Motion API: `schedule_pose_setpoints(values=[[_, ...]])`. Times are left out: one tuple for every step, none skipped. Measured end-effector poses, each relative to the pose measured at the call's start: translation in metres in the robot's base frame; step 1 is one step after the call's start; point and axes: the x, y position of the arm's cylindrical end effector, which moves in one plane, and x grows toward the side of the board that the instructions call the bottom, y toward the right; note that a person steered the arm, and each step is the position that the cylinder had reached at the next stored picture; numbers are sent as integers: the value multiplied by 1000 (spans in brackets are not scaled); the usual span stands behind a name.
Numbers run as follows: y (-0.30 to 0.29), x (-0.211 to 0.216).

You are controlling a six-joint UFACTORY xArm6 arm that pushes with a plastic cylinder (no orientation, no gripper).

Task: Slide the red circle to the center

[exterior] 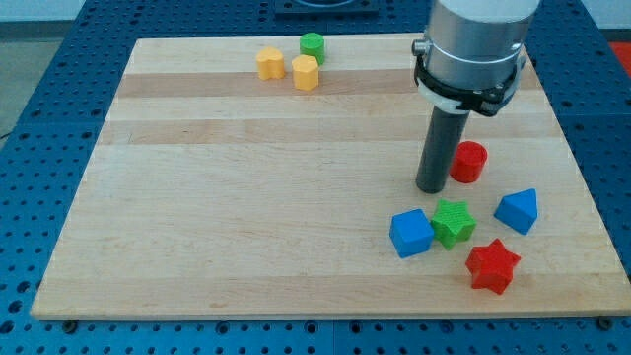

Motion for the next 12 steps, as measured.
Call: schedule_pose_setpoints(values=[[102,4],[146,-9],[82,-32],[8,-44],[-12,-46],[-13,-45],[-13,-43],[-16,-20],[-73,-59],[-92,-85],[-97,-86],[-97,-93]])
